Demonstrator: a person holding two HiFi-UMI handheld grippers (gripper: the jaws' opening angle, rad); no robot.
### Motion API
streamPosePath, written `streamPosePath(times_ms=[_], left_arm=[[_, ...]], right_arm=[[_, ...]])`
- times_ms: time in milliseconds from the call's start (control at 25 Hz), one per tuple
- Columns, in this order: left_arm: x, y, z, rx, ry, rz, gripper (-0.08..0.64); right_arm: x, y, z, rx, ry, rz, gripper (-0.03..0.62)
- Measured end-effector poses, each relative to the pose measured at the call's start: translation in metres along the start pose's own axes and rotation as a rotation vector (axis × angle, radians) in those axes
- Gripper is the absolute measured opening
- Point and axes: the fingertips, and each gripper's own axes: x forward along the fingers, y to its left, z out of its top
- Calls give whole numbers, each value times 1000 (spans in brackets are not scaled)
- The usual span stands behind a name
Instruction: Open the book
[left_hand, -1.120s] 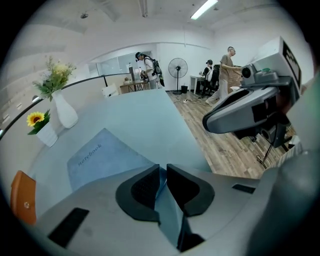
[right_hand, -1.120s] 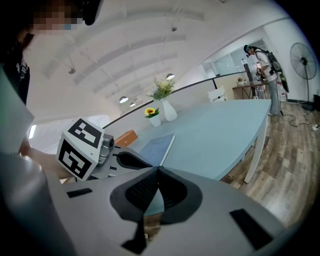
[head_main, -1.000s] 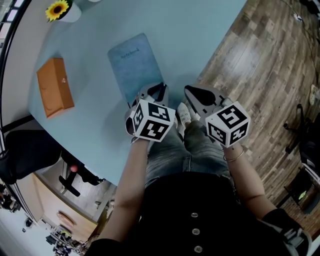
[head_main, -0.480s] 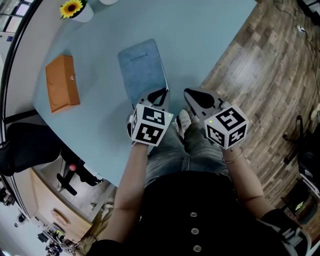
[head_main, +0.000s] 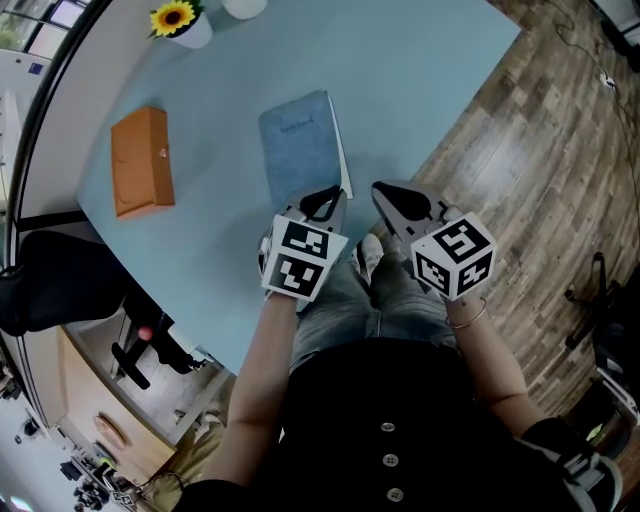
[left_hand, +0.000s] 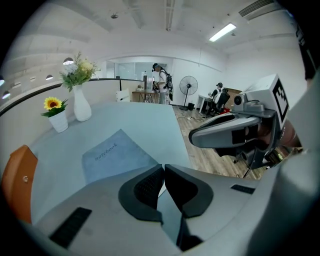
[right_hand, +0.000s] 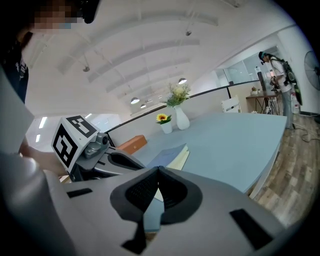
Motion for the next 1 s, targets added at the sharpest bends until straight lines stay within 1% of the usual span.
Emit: streamPosePath(times_ms=[240,440,640,1000], left_arm=[[-10,-2,6,-109,-69,-31,25],[-25,2,13,-178,-130,-45,25],[-41,10,17,-259,-181,-59,25],[-64,23,16,-372,-294,-81,25]], right_arm=[[0,3,10,-19,-17,1,2],[1,5,19,-23,-40,0,2],[7,14,27,-46,-44,21,2],[22,34,34,-90,-25,59,2]])
